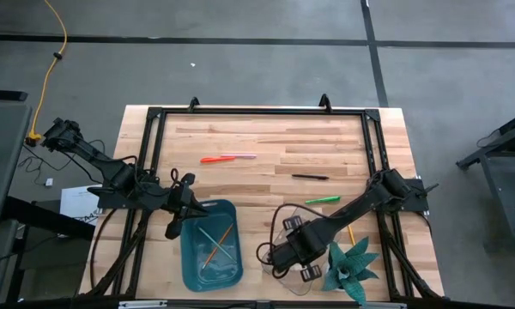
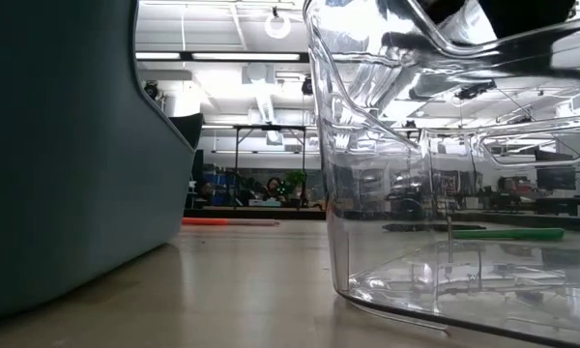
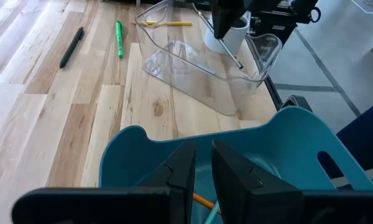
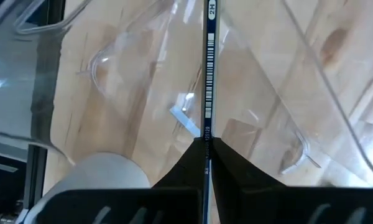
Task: Sort pens & pencils
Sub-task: Put the dark blue pencil into the blue bin
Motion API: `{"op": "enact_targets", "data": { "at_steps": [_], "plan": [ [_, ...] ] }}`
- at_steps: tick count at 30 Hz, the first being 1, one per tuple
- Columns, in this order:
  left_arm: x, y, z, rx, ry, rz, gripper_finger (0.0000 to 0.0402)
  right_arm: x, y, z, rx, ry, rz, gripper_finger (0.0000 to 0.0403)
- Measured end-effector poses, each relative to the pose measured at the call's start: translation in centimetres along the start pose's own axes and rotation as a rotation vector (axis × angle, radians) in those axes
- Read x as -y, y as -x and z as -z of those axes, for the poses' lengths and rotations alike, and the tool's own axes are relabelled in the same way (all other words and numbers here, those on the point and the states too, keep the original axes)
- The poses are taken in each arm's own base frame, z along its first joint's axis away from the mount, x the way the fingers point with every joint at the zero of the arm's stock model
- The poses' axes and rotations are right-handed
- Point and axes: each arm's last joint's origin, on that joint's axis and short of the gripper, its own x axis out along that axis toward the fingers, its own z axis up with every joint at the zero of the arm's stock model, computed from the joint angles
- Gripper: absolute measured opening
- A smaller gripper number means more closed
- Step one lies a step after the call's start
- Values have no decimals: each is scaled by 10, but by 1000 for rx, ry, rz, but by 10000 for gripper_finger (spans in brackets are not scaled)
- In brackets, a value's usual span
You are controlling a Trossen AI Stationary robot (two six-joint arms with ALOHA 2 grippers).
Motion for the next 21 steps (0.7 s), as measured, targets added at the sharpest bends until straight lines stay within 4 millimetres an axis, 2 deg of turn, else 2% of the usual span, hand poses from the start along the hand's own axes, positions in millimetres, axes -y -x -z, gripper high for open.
{"op": "enact_targets", "data": {
  "at_steps": [9, 21],
  "plan": [
    [0, 0, 0, 3, 0, -5, 42, 6, 33, -6, 71, -23, 29, 0],
    [0, 0, -1, 14, 0, -1, 42, 50, 91, -23, 297, -72, 69, 0]
  ]
}}
